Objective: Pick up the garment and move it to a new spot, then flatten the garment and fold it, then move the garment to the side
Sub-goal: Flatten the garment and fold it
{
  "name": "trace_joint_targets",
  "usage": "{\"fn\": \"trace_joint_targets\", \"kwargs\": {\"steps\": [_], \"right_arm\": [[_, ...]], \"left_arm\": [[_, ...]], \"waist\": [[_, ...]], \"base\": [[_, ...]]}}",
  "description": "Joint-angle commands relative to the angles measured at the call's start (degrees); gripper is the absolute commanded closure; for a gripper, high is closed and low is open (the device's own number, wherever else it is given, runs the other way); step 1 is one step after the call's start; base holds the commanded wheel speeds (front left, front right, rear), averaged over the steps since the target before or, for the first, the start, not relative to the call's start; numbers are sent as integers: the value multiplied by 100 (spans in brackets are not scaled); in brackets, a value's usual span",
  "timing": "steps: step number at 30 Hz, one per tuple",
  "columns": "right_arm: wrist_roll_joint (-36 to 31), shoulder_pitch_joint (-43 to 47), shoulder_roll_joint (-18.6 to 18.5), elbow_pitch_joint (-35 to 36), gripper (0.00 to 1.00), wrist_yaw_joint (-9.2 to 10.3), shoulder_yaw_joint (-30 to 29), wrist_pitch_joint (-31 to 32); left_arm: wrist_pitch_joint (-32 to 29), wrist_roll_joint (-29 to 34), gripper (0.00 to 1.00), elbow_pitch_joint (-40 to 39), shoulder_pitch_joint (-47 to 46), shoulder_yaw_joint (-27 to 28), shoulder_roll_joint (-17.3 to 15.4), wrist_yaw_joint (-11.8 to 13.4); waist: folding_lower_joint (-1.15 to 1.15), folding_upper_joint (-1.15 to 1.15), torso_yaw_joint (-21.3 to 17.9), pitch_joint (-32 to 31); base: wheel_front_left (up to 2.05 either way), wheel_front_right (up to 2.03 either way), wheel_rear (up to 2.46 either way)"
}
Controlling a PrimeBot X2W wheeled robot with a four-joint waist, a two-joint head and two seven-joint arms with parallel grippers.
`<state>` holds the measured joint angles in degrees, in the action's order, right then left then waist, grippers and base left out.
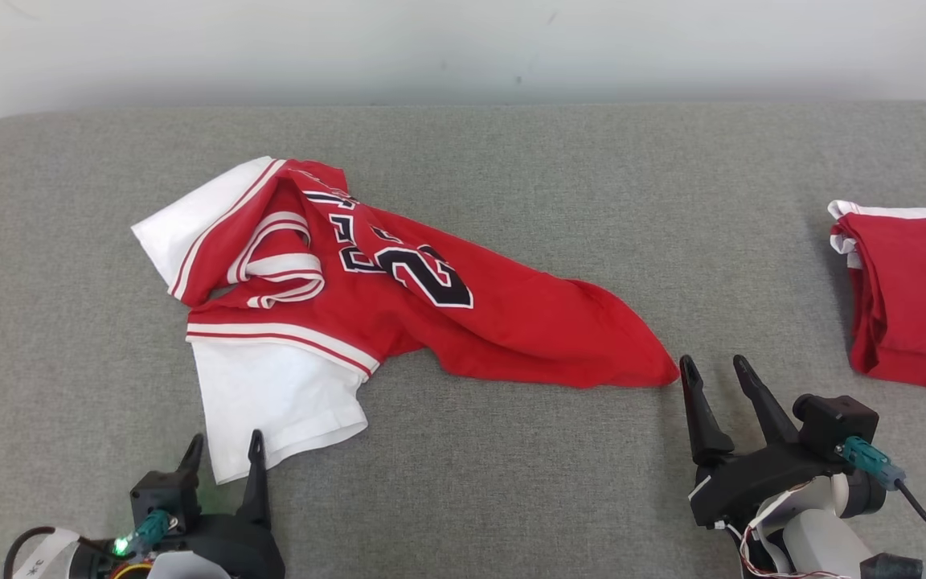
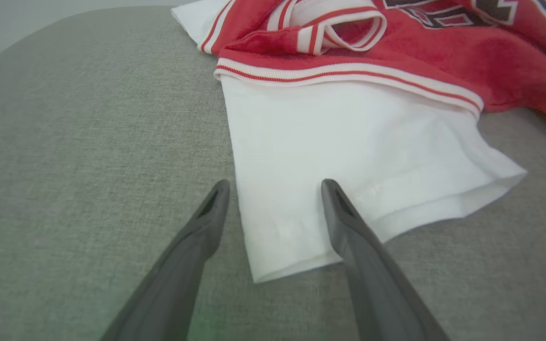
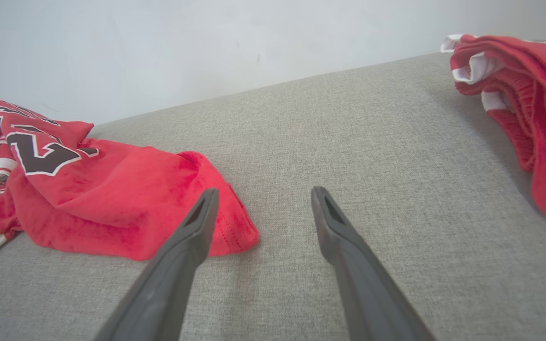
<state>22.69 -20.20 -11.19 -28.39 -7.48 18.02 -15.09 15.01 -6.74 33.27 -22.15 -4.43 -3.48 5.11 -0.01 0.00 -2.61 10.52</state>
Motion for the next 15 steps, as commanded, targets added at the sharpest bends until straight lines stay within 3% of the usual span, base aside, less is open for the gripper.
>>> {"fn": "trace_joint_targets", "kwargs": {"steps": [1,3,4,5,6,7,15], "right_arm": [[31,62,-26,11,0,-2,21,-6],[32,51,-30,12,0,-2,30,-6],[38,48,-32,13,0,-2,29,-6],[38,48,-32,13,0,-2,29,-6],[42,47,-35,16,0,-2,27,-6],[53,50,-38,13,0,-2,20,-6],[110,39,8,-101,0,-2,97,-6]], "left_arm": [[23,-27,0,149,99,70,3,-2],[12,-56,0,329,82,105,17,-35],[11,-58,15,372,57,111,24,-44],[11,-58,15,372,57,111,24,-44],[10,-47,77,407,35,111,30,-68],[10,-33,100,425,21,114,34,-90],[13,52,100,161,230,220,43,-112]], "waist": [[1,0,-33,4],[1,0,-53,-1],[1,0,-58,-1],[1,0,-58,-1],[1,0,-59,-2],[1,0,-55,-6],[1,0,113,-42]], "base": [[0,0,0],[0,0,0],[0,0,0],[0,0,0],[0,0,0],[0,0,0],[0,0,0]]}}
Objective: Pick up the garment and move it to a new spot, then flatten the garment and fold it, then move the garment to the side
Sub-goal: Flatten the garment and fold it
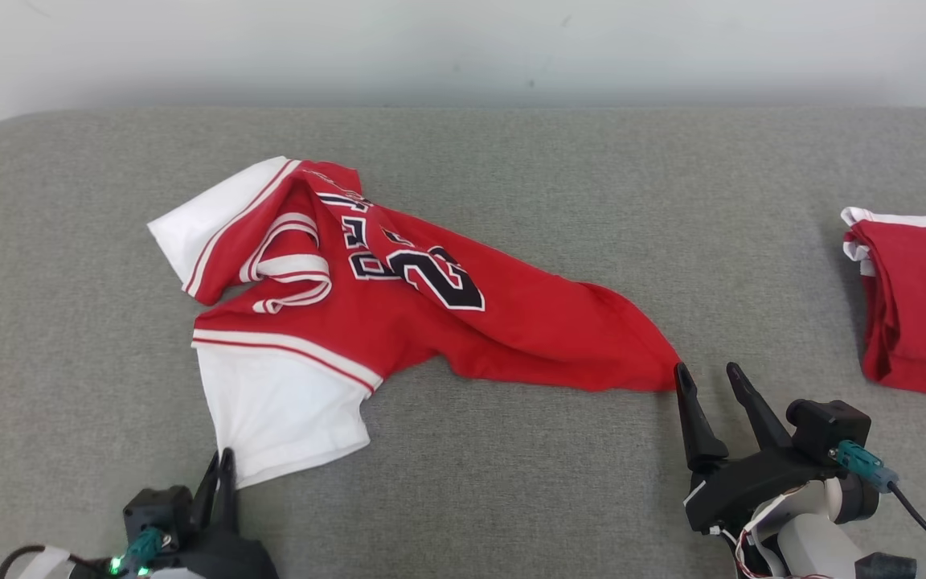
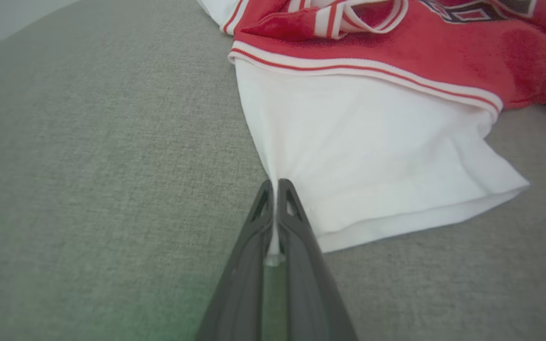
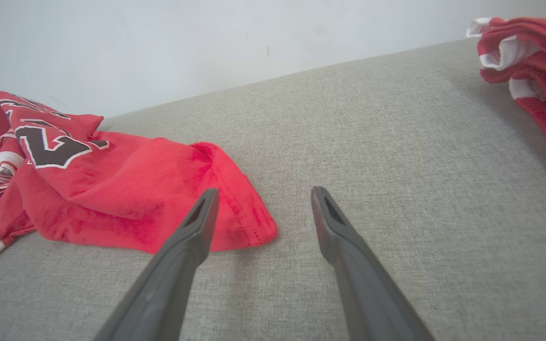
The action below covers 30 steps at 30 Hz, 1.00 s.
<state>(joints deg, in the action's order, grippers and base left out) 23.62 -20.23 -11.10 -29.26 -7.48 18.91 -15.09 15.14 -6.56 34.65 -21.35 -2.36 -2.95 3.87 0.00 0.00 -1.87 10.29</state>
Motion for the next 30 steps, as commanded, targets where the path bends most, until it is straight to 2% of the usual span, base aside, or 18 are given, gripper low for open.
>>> {"fn": "trace_joint_targets", "kwargs": {"steps": [1,10,20,21,22,23,27,28,29,30], "right_arm": [[27,32,1,-35,0,-2,13,-6],[98,-180,-68,-66,0,-2,121,-6],[180,-760,-282,-411,0,-2,443,-6],[248,-897,-307,-609,0,-2,579,-6],[263,-982,-335,-727,0,-2,641,-5],[287,-1060,-351,-853,0,-2,700,-5],[393,-1318,-317,-1358,0,-2,810,-6],[415,-1367,-317,-1480,3,-2,778,-5],[415,-1410,-309,-1596,36,-2,779,-5],[449,-1443,-280,-1658,58,-2,766,-6]], "left_arm": [[-1,44,100,-12,185,48,-6,35],[-2,149,100,-155,629,425,-21,173],[-2,276,100,-56,724,498,-12,162],[-3,273,91,-27,674,460,-7,141],[-3,272,52,-47,636,430,-6,147],[-3,284,0,-61,603,383,-2,137],[-3,140,0,-148,517,120,7,146],[-3,114,0,-191,503,34,11,136],[-3,82,0,-229,494,-25,11,134],[-3,83,0,-262,496,-87,7,138]], "waist": [[0,0,72,-28],[0,0,381,-72],[0,0,755,-10],[0,0,825,12],[0,0,859,29],[0,0,898,49],[0,0,996,115],[0,0,1014,133],[0,0,1029,149],[0,0,1039,162]], "base": [[0,0,0],[0,0,0],[0,0,0],[0,0,0],[0,0,0],[0,0,0],[0,0,0],[0,0,0],[0,0,0],[0,0,0]]}}
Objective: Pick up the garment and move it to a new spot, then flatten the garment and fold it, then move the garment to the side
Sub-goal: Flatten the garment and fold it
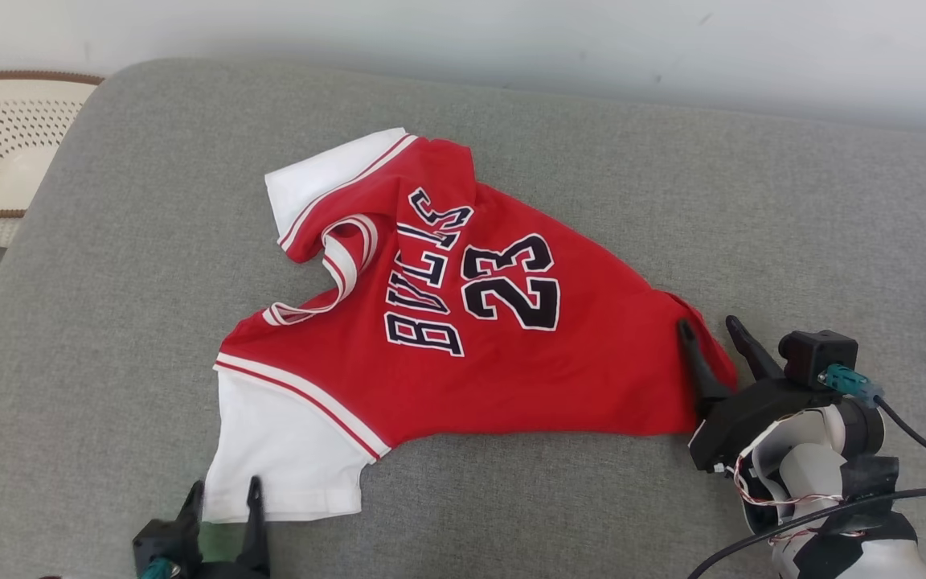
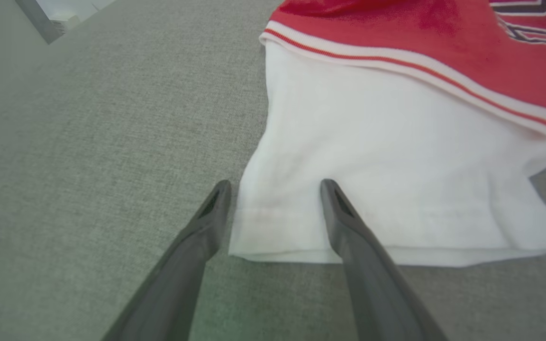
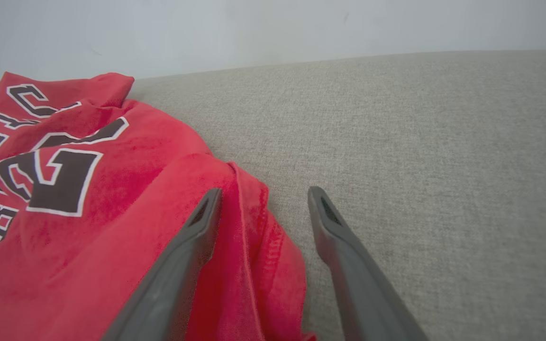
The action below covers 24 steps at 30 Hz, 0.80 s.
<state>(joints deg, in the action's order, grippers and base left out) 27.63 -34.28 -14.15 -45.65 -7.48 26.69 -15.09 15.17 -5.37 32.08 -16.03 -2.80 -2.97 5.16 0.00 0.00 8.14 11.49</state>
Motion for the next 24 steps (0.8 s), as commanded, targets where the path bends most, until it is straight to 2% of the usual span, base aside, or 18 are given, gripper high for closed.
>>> {"fn": "trace_joint_targets", "kwargs": {"steps": [1,2,13,14,15,16,17,24], "right_arm": [[63,-61,37,-76,91,-2,-48,-6],[52,-70,23,-119,100,-2,-75,-5],[91,304,-56,119,100,-2,-724,-6],[61,338,-79,104,85,-2,-764,-6],[45,355,-93,100,51,-2,-831,-6],[18,376,-100,116,7,-2,-897,-7],[-15,408,-104,149,0,-2,-968,-7],[-371,841,-118,682,0,-2,-1451,-6]], "left_arm": [[-5,-49,0,-47,-28,-103,7,8],[-5,-44,0,-95,-31,-153,8,6],[0,-107,0,-515,-104,-668,4,-10],[0,-119,0,-511,-108,-716,2,-9],[0,-112,0,-496,-110,-764,2,-6],[0,-111,0,-471,-104,-801,4,2],[0,-116,0,-450,-98,-840,6,10],[0,-133,0,-325,66,-860,4,98]], "waist": [[0,0,44,52],[0,0,44,60],[0,0,-185,-20],[0,0,-215,-32],[0,0,-248,-49],[0,0,-284,-69],[0,0,-315,-87],[0,0,-518,-309]], "base": [[0,0,0],[0,0,0],[0,0,0],[0,0,0],[0,0,0],[0,0,0],[0,0,0],[0,0,0]]}}
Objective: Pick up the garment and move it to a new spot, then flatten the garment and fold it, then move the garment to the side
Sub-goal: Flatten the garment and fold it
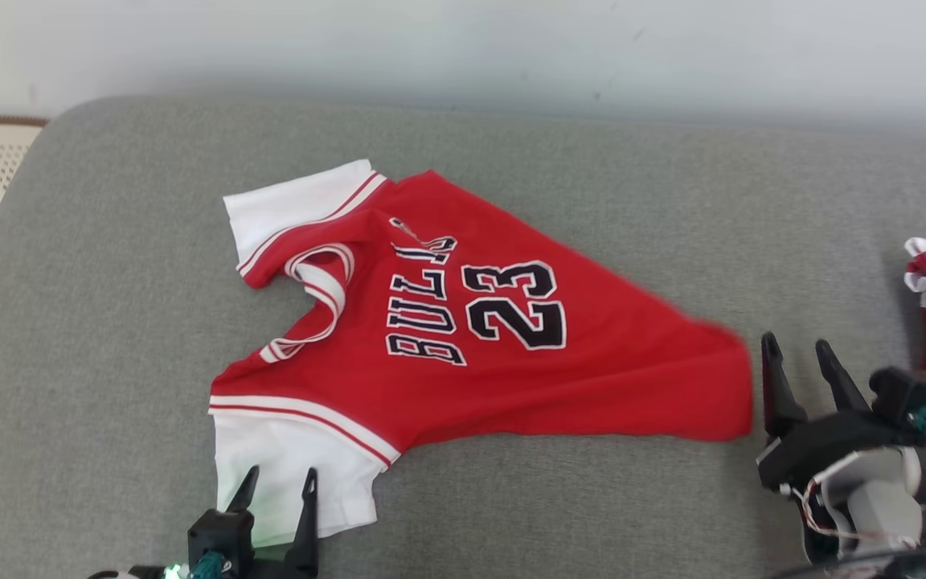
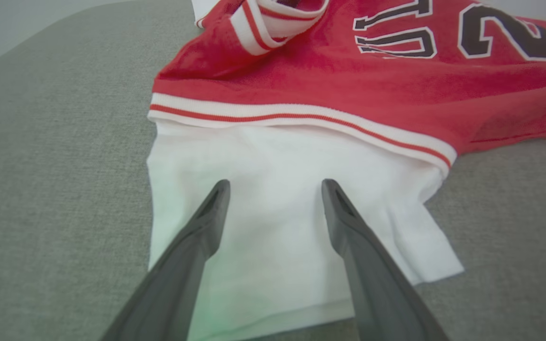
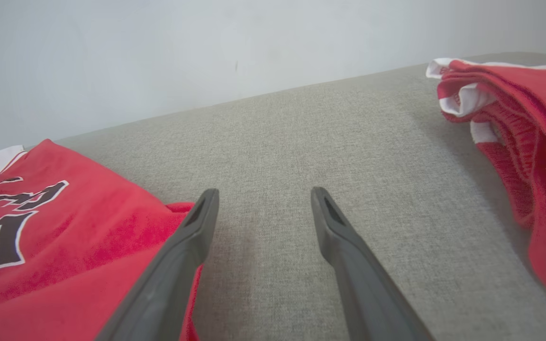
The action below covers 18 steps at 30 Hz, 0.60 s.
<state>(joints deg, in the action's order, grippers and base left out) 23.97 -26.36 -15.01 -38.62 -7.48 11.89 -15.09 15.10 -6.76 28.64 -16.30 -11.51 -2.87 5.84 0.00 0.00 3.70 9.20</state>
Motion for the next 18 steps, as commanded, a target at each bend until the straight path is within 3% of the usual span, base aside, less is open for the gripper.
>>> {"fn": "trace_joint_targets", "kwargs": {"steps": [1,9,18], "right_arm": [[-91,159,-10,44,0,-2,-39,-5],[-622,894,302,433,0,-2,-492,-6],[-734,1406,498,859,0,-2,-260,-6]], "left_arm": [[7,20,0,26,142,41,-7,32],[7,145,0,24,478,299,-8,60],[7,309,0,-207,869,647,-25,173]], "waist": [[0,0,-109,-126],[0,0,-304,-394],[0,0,-357,-593]], "base": [[0,0,0],[0,0,0],[0,0,0]]}}
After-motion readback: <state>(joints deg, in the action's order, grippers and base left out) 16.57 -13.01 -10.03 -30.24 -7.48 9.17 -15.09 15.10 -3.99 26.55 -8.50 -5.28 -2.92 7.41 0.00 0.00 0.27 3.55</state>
